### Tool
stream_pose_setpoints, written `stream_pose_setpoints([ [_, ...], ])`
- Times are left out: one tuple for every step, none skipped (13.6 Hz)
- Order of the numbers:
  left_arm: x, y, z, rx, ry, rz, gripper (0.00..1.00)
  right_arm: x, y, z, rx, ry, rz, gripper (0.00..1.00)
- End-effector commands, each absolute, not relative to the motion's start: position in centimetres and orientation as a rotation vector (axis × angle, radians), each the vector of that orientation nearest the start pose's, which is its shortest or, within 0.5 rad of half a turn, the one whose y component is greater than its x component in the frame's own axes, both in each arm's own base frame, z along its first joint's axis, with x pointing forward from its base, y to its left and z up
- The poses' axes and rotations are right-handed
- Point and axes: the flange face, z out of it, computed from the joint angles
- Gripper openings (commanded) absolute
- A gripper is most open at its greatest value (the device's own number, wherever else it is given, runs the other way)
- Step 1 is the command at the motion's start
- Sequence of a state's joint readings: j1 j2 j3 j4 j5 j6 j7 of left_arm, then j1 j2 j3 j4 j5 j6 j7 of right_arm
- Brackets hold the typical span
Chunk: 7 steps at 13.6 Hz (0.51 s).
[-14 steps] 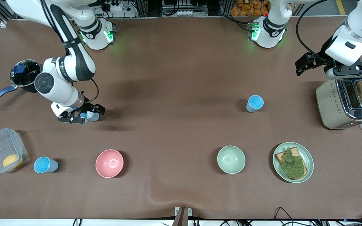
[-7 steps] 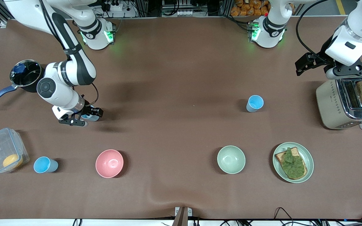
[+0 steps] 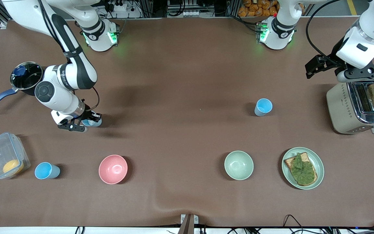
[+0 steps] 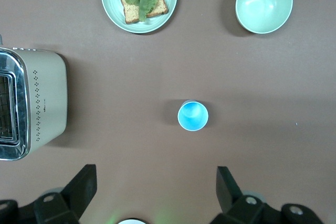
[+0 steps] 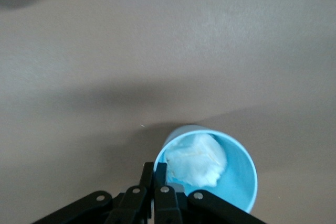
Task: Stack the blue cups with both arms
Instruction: 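Lower the right gripper and close it on the tissue cup's rim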
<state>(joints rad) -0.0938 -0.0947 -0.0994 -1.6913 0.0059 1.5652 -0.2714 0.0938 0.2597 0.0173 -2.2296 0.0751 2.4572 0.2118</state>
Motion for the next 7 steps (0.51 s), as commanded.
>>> stream_pose_setpoints([
  [51.2,-10.3,62.0,-3.121,-0.142,0.054,1.0,54.8,7.7,28.0,-3.085,0.213,0.069,0.0],
  [51.2,-10.5,62.0,-3.121,-0.138,0.054,1.0,55.5,8.2,29.4,-3.085,0.205,0.079,0.0],
  [51.2,-10.4,62.0,-3.121,-0.14,0.054,1.0,56.3,8.7,30.9,-3.084,0.194,0.097,0.0],
  [51.2,-10.3,62.0,-3.122,-0.142,0.054,1.0,57.1,9.4,32.4,-3.083,0.179,0.107,0.0],
  [51.3,-10.3,62.0,-3.121,-0.142,0.054,1.0,57.6,10.1,33.9,-3.083,0.167,0.127,0.0],
  [51.3,-10.1,61.9,-3.121,-0.149,0.056,1.0,57.7,11.0,35.4,-3.08,0.184,0.159,0.0],
  [51.3,-10.0,61.7,-3.121,-0.152,0.064,1.0,57.8,13.0,37.2,-3.08,0.19,0.146,0.0],
])
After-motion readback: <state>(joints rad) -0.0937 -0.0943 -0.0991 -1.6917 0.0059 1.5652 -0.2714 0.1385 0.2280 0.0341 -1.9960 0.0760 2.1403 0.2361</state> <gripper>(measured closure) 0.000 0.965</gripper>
